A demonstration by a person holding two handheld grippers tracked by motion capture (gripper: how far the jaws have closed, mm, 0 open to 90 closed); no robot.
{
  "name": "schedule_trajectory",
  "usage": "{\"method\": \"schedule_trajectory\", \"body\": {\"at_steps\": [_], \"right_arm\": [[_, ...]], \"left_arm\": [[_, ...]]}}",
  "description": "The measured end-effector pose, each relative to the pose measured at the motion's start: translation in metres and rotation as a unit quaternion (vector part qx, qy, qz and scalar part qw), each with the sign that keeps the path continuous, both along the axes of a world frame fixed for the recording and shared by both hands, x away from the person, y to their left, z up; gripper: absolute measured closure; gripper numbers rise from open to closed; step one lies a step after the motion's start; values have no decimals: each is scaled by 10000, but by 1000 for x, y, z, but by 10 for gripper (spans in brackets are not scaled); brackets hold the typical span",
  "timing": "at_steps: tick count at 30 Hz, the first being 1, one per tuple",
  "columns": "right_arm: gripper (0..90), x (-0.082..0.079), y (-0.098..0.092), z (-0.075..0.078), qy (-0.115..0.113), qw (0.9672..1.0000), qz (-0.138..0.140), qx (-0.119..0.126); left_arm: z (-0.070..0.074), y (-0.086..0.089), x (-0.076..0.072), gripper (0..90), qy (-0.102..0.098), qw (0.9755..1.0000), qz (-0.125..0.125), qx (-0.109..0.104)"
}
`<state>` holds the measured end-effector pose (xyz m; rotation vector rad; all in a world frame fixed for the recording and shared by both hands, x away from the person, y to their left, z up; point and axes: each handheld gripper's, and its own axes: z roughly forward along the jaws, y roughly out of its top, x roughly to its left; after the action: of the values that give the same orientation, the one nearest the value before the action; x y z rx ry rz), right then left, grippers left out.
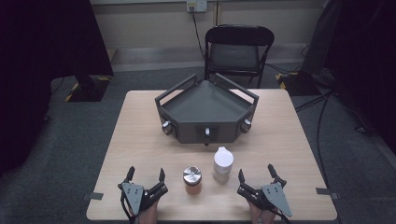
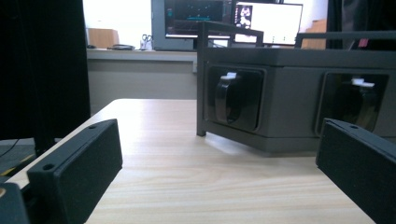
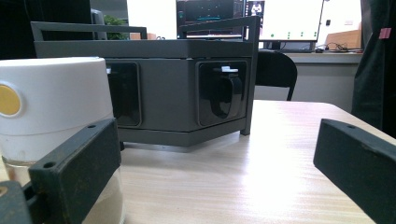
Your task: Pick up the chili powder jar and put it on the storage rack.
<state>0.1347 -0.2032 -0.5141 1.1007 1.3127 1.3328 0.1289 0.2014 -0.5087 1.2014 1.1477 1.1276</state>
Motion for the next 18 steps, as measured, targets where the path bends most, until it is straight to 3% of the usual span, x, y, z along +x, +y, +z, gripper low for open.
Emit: {"method": "schedule_trajectory", "body": {"at_steps": [7,18], "right_arm": [[0,0,0,0,-2,10000,-7,1],[0,0,1,0,-1,10000,-16,-1]], "left_arm": [[2,4,-1,0,-9,9999,-143,-89],[12,10,-6,0,-131,9979,-575,-272]]}}
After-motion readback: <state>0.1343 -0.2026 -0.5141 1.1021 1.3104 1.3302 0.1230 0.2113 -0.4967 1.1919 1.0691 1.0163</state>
